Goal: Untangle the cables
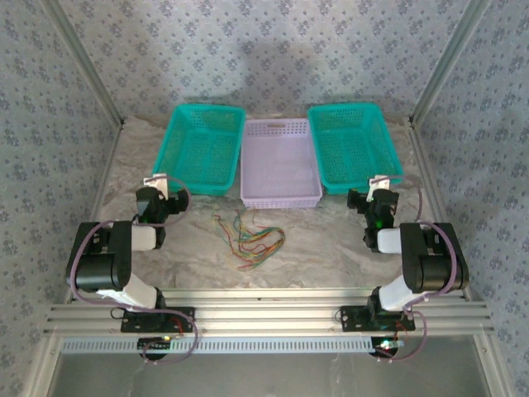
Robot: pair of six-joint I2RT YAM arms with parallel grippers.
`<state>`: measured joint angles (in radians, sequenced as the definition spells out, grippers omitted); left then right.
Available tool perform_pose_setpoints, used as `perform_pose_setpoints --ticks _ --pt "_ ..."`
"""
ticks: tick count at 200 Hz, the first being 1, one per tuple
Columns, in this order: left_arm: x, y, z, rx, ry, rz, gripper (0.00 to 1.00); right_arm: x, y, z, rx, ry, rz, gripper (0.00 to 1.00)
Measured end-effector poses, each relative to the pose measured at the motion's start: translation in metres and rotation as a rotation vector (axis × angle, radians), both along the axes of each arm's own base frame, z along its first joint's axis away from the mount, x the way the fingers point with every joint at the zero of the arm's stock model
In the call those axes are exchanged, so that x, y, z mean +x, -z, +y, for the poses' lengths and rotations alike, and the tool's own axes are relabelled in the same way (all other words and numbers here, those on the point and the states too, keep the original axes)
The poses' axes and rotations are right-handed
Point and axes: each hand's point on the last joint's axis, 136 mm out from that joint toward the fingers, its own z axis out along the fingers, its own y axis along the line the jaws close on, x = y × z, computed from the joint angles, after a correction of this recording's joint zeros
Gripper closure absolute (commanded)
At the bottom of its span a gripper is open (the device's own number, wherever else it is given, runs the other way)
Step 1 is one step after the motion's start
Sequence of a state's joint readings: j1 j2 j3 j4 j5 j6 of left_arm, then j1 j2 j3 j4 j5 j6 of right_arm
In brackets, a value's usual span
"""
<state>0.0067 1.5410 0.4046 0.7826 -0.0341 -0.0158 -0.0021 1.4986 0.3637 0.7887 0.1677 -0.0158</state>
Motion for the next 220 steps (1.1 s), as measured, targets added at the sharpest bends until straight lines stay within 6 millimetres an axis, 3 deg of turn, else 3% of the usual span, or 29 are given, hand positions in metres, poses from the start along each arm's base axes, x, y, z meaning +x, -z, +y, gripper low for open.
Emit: perform_pose_setpoints --ticks 19,46,65,119,148,176,197,220 --pt "0.0 0.0 0.0 0.0 0.0 0.0 0.0 -0.004 -0.026 0.0 0.0 0.001 -0.02 0.0" --pt "0.0 0.0 0.0 0.0 0.0 0.0 0.0 -0.016 -0.098 0.001 0.033 0.014 -0.188 0.0" --pt "0.0 0.0 0.0 0.0 0.0 0.0 0.0 -0.028 -0.134 0.007 0.079 -0.003 -0.265 0.0" --pt "0.0 0.0 0.0 0.0 0.0 0.0 0.0 -0.071 -0.185 0.042 0.323 -0.123 -0.35 0.0" --pt "0.0 0.0 0.0 0.0 0.0 0.0 0.0 -0.097 -0.202 0.042 0.545 -0.081 -0.403 0.0" --pt "0.0 0.0 0.0 0.0 0.0 0.0 0.0 -0.109 -0.213 0.044 0.633 -0.087 -0.433 0.0" --pt "0.0 0.0 0.001 0.0 -0.001 0.0 0.0 -0.105 -0.207 0.05 0.661 -0.089 -0.376 0.0" --pt "0.0 0.0 0.004 -0.01 -0.004 0.0 0.0 -0.097 -0.186 0.069 0.666 -0.121 -0.252 0.0"
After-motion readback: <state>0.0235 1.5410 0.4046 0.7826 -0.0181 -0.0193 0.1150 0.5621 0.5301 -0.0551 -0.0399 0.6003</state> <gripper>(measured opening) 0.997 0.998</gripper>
